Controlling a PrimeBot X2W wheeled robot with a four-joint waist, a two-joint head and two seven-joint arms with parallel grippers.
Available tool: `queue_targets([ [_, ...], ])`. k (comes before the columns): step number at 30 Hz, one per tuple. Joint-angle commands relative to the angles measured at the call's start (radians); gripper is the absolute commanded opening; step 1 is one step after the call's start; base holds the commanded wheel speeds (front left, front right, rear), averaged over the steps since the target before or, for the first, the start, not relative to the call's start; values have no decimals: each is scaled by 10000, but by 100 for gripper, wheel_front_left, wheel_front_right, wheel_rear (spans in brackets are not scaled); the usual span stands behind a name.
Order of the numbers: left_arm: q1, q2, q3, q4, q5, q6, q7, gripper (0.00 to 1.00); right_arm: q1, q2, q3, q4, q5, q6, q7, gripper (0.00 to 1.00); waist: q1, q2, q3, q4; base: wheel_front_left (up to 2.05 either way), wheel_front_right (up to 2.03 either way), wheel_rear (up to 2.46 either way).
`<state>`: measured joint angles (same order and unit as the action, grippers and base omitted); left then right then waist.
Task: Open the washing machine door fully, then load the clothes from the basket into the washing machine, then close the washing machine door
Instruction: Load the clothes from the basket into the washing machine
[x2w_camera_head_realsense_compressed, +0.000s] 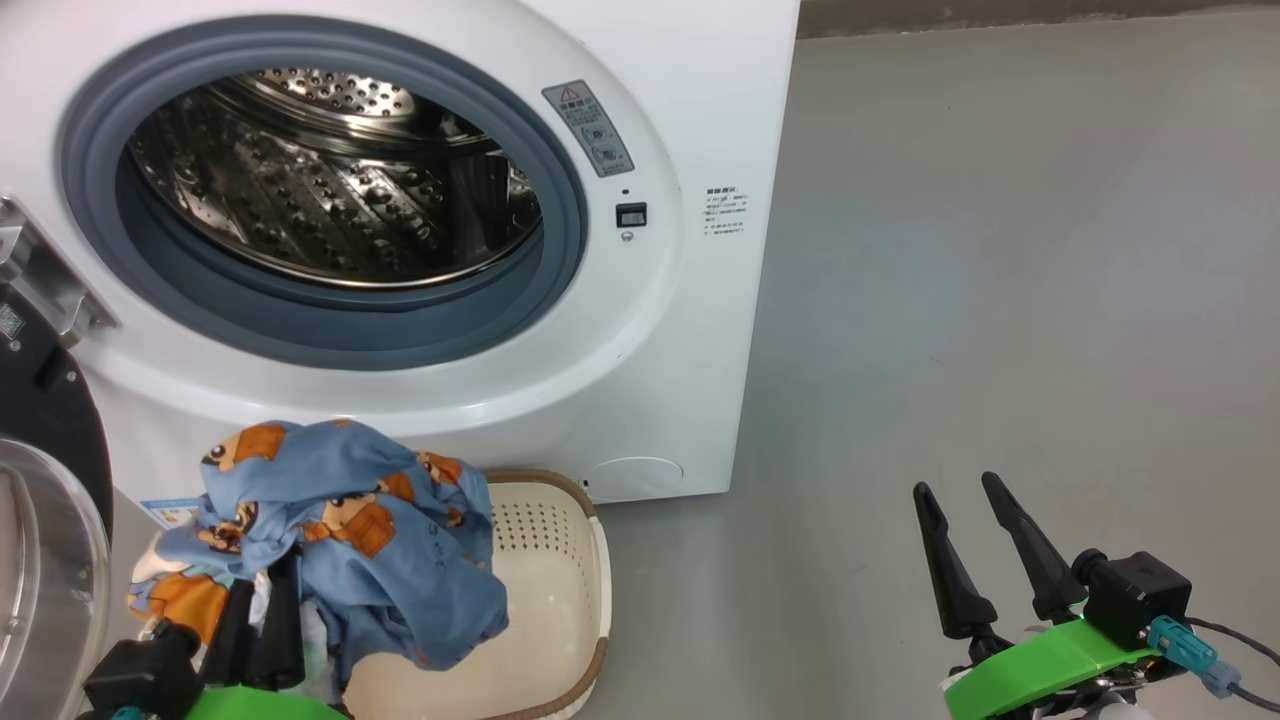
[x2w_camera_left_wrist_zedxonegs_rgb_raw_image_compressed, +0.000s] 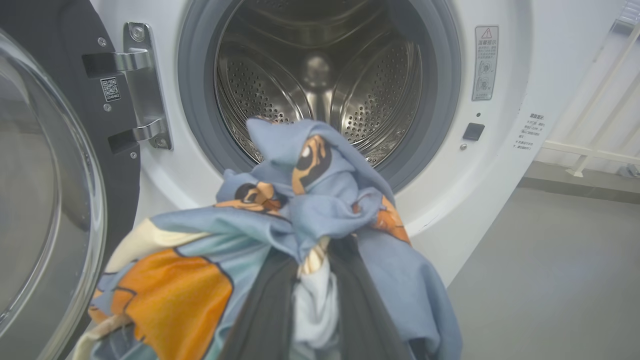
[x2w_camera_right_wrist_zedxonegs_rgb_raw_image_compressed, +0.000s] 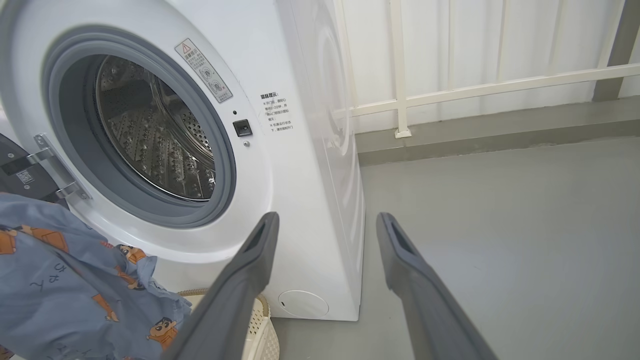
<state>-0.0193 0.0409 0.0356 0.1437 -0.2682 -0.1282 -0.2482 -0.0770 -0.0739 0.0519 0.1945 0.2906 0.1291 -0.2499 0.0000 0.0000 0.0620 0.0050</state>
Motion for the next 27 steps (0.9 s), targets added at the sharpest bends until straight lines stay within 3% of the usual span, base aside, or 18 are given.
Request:
queue_targets([
  [1, -169, 96, 309, -274, 6, -23, -135, 0, 0, -87, 237, -221, -7, 16, -118, 100, 0, 0, -5, 5, 0, 0, 0],
  [13, -617, 94, 341, -191, -98, -10, -135, 0, -92, -53, 352, -149, 0, 16, -118, 100, 0, 0, 305, -166, 0, 0, 0],
  [27, -3201, 177, 479, 573, -194, -23, -135, 0, -615, 51, 545, -256, -75, 16, -118, 100, 0, 0, 1640, -773, 0, 0, 0],
])
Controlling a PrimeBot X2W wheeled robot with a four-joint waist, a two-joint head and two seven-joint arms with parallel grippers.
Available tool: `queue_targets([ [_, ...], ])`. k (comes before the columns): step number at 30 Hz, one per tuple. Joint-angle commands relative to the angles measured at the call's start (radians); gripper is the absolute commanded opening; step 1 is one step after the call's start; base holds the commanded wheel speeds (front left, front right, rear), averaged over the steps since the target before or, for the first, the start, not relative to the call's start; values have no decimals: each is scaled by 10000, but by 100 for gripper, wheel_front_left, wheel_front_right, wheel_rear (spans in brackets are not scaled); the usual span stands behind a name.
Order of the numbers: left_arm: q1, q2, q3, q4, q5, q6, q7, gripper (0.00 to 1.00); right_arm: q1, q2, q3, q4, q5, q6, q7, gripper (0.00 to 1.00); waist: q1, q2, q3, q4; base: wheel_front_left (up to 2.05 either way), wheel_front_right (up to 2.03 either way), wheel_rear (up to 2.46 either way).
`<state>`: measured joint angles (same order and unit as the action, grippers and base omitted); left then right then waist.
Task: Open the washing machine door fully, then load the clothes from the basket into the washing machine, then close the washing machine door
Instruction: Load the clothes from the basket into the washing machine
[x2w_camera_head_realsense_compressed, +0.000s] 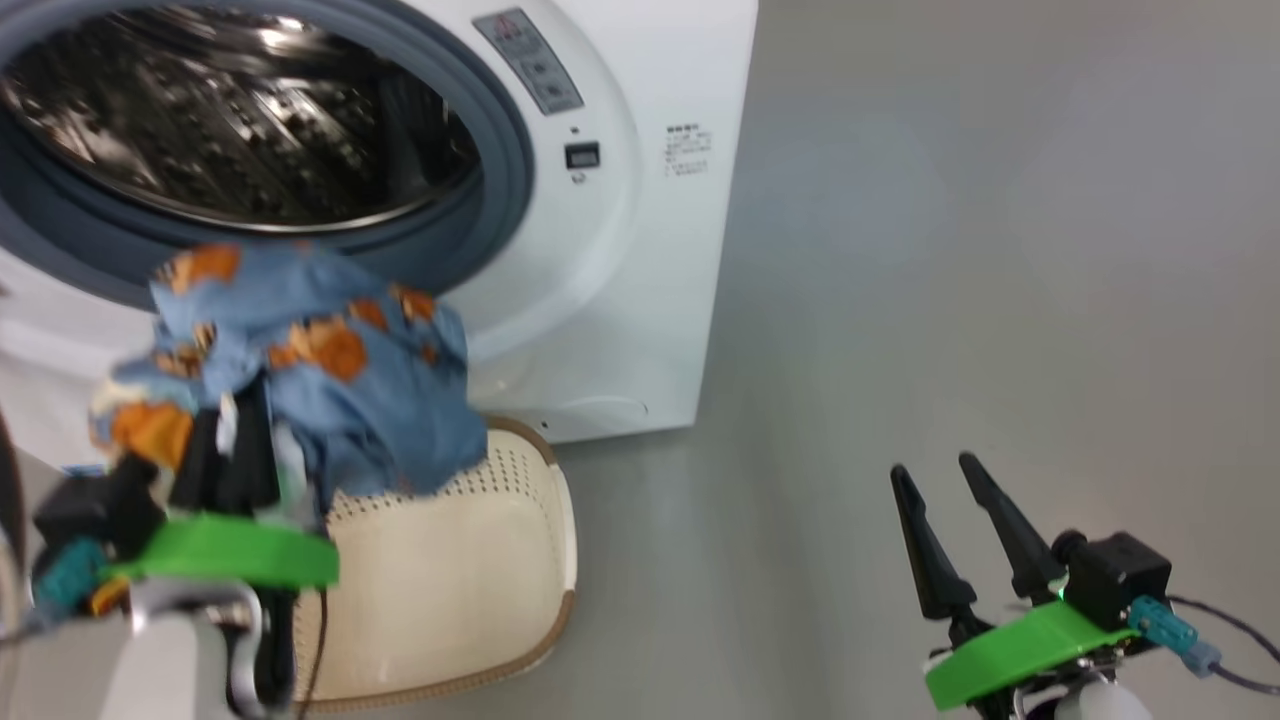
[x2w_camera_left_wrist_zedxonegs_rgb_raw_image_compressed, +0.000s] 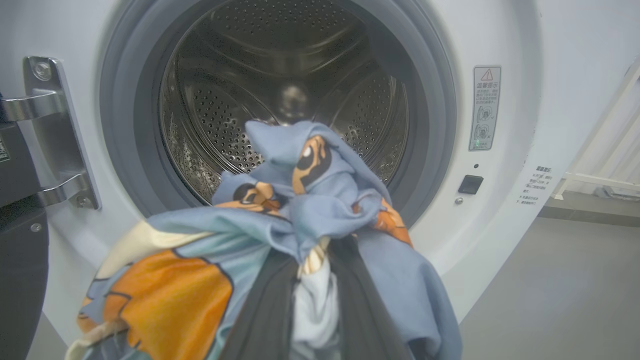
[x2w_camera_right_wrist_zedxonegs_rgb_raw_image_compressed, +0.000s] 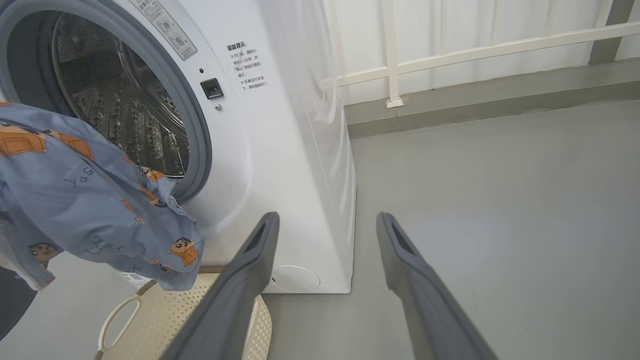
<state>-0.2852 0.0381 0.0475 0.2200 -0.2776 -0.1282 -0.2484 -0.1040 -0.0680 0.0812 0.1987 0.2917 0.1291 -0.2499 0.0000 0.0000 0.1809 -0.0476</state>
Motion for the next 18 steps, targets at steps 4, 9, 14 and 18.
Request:
queue_targets([
  [4, -1580, 460, 494, 170, -178, -23, -134, 0, -513, 35, 339, -376, -125, 16, -118, 100, 0, 0, 1046, -450, 0, 0, 0],
  [9, -2894, 863, 578, 767, -229, -24, -134, 0, -745, 84, 378, -449, -169, 16, -118, 100, 0, 0, 1759, -679, 0, 0, 0],
  [14, -3872, 1193, 434, 1491, -401, -24, -134, 0, -879, 121, 463, -400, -150, 16, -118, 100, 0, 0, 2266, -819, 0, 0, 0],
  [18, -4982, 1523, 232, 2349, -502, -24, -134, 0, -1040, 148, 599, -296, -98, 16, -118, 100, 0, 0, 2753, -892, 0, 0, 0],
])
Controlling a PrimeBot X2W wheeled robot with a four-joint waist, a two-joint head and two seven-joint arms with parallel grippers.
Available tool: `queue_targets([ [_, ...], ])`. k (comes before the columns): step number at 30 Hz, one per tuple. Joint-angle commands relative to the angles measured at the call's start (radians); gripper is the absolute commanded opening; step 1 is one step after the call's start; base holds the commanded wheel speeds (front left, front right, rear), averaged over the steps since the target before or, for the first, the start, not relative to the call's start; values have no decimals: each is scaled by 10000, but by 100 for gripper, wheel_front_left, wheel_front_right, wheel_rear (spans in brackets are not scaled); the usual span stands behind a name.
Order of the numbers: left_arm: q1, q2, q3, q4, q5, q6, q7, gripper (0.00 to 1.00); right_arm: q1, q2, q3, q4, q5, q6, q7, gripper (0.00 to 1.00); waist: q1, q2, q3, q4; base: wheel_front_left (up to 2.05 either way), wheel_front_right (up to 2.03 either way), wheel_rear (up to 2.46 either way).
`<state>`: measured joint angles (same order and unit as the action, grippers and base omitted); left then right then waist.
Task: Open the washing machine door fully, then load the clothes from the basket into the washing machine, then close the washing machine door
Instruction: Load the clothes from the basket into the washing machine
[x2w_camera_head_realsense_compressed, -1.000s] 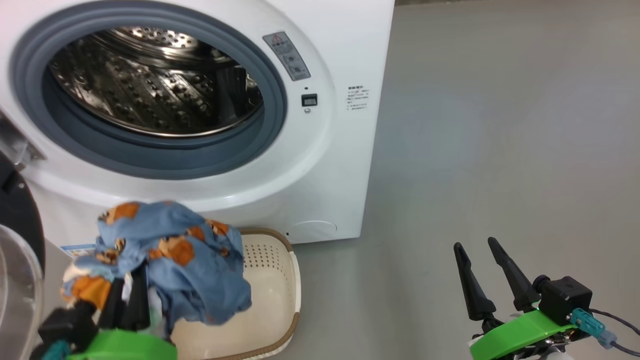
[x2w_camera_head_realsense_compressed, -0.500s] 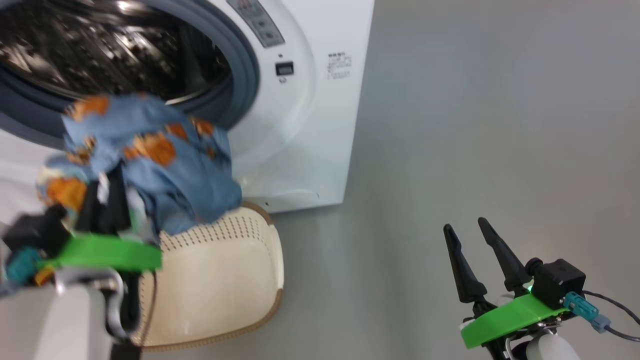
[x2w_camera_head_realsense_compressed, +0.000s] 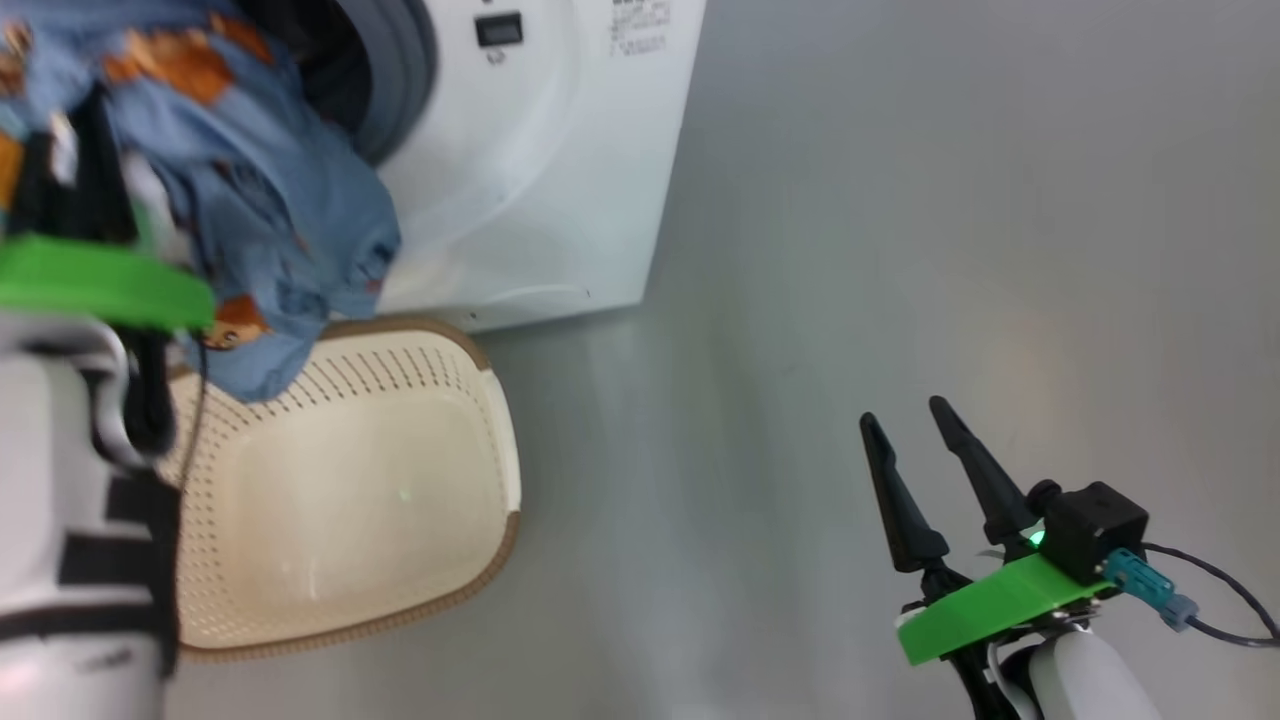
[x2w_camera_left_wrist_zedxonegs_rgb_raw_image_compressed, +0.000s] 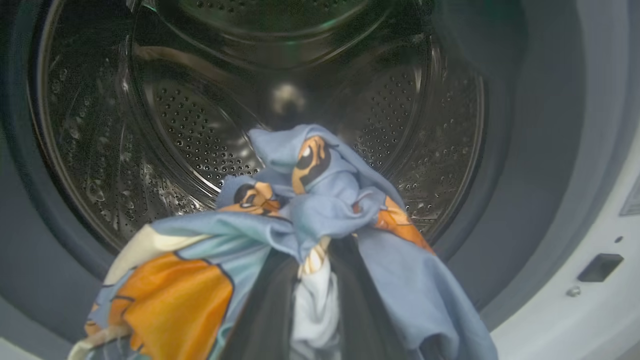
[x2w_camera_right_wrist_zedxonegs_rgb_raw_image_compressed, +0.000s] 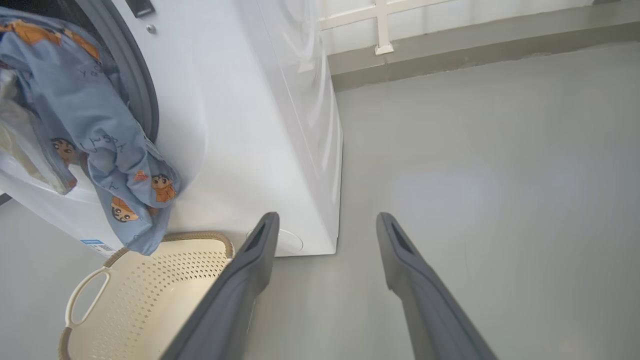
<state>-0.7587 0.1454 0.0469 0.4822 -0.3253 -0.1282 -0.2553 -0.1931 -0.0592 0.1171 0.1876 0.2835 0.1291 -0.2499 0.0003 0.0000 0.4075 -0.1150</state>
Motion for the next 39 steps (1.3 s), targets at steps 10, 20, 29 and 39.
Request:
queue_targets([
  [10, -3057, 1279, -608, 2420, -288, -24, 863, 0, -570, 86, 864, 794, 468, 16, -118, 100, -3, 0, 1414, -306, 0, 0, 0],
  [20, -5408, 1433, -1262, 4199, -218, 51, 2446, 0, -959, 88, 1485, 1711, 964, 16, -118, 100, -3, 0, 2172, -554, 0, 0, 0],
  [29, -6554, 1335, -1686, 4926, 67, 259, 2620, 0, -1147, 88, 1777, 2019, 1192, 16, -118, 100, -3, 0, 3022, -823, 0, 0, 0],
  [39, -7327, 1524, -1802, 5153, 195, 364, 1406, 0, -1241, 89, 2100, 1934, 1507, 16, -118, 100, -3, 0, 3793, -968, 0, 0, 0],
])
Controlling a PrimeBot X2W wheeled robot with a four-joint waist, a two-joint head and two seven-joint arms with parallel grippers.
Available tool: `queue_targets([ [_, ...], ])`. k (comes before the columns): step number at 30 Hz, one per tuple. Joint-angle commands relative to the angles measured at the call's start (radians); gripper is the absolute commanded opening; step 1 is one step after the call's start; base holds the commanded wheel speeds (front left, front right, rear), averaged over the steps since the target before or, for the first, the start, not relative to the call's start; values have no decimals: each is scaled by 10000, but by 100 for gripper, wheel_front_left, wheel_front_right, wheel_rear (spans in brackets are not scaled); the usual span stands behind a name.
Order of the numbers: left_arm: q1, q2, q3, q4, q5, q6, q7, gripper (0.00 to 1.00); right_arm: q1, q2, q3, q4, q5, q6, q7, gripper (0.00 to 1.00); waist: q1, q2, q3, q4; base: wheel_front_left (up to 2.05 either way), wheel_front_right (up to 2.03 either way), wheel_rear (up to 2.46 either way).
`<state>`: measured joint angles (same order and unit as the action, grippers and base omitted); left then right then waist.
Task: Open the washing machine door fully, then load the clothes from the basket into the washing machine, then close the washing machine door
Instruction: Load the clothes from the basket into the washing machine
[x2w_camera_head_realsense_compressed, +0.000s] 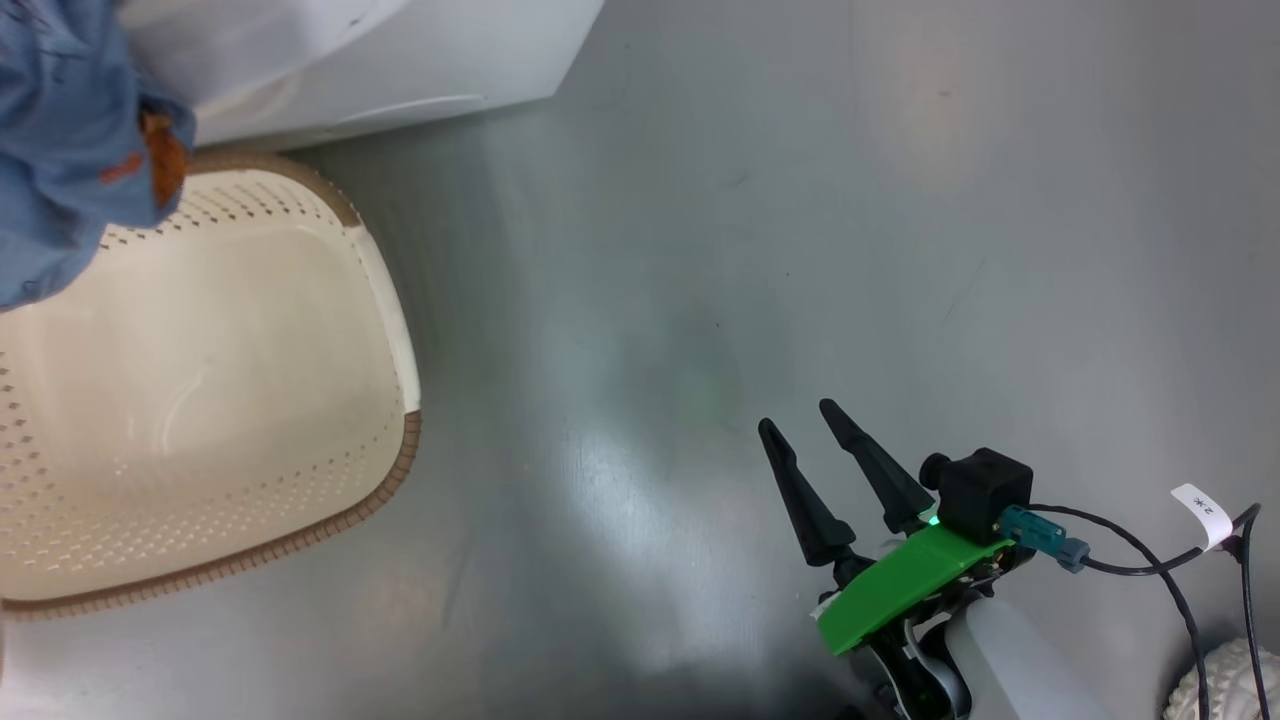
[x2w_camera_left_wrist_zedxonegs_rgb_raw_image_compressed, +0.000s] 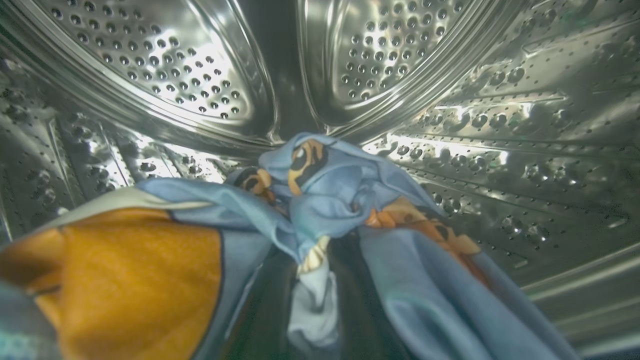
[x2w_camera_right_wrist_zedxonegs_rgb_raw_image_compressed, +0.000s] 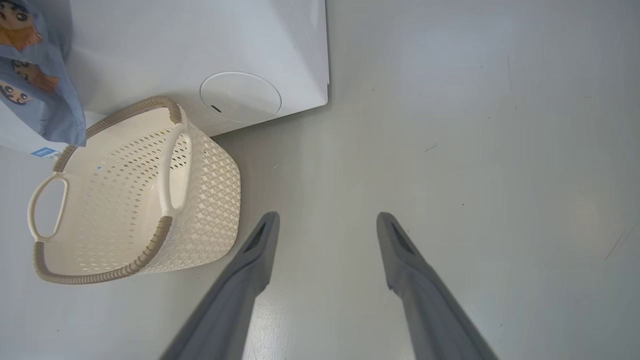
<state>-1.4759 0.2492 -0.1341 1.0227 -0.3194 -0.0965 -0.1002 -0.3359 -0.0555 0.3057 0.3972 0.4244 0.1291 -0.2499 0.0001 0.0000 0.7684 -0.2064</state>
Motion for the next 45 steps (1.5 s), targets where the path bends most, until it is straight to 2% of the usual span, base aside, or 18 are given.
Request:
queue_targets([
  [1, -225, 522, -8, -312, 167, 41, -466, 0, 176, 52, 219, -175, 108, 16, -118, 100, -1, 0, 236, -48, 0, 0, 0],
  [7, -407, 678, -89, -965, 435, 11, -1552, 0, 63, 52, 358, -202, 202, 16, -118, 100, -1, 0, 397, -12, 0, 0, 0],
  [13, 145, 783, 398, -3876, 974, 96, -1611, 0, -77, 52, 478, -210, 261, 16, -118, 100, -1, 0, 530, 16, 0, 0, 0],
  [17, 693, 618, 664, -4354, 1129, 41, -1613, 0, -135, 53, 473, -118, 261, 16, -118, 100, -1, 0, 461, 63, 0, 0, 0],
  [18, 893, 544, 764, -4345, 1171, 10, -1614, 16, -164, 53, 457, -82, 260, 16, -118, 100, -1, 0, 405, 92, 0, 0, 0],
  [19, 962, 509, 824, -4322, 1172, -7, -1614, 94, -182, 53, 447, -77, 256, 16, -118, 100, -1, 0, 382, 108, 0, 0, 0],
  [20, 1014, 478, 868, -4304, 1181, -28, -1614, 100, -194, 53, 432, -68, 256, 16, -118, 100, -1, 0, 362, 127, 0, 0, 0],
  [45, 2359, -555, 970, -4419, 883, -336, -1615, 100, -488, 53, 19, 277, 71, 16, -118, 100, -1, 0, -642, 1051, 0, 0, 0],
])
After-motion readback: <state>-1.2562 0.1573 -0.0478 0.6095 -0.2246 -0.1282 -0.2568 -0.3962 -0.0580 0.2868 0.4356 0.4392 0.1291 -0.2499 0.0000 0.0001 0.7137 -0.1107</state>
